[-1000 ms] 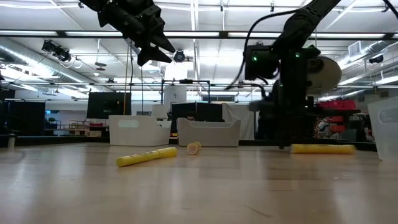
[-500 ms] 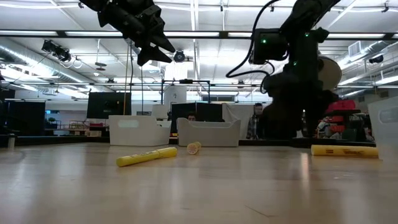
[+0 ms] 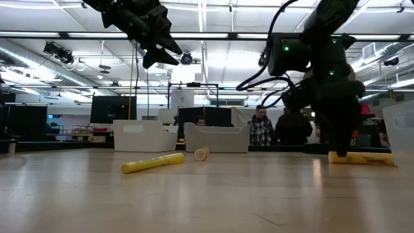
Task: Pick & Place Markers
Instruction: Put the dark yellow highlighter pen into the white bin
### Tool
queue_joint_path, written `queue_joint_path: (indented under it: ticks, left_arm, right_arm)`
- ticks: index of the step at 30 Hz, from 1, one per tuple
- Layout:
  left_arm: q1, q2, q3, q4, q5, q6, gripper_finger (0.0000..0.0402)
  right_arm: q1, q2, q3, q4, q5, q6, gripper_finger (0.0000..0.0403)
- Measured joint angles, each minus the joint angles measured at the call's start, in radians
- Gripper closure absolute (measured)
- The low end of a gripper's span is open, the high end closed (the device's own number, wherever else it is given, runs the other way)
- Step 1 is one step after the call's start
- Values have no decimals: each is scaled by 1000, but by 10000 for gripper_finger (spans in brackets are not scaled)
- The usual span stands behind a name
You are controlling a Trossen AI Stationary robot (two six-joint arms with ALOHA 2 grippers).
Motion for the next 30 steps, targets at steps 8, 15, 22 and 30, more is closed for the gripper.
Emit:
queue_joint_path:
  ticks: [8, 15, 22, 30]
  left_arm:
    - [0, 0, 0, 2, 0, 0, 204]
    - [0, 0, 0, 5, 0, 0, 204]
    - [7, 0, 0, 10, -2, 2, 204]
    - [65, -47, 0, 70, 66, 57, 204]
  right_arm:
    - [83, 13, -68, 95, 95, 2, 181]
    - [100, 13, -88, 119, 133, 17, 309]
    - [63, 20, -18, 192, 242, 108, 360]
    - [2, -78, 68, 441, 424, 167, 360]
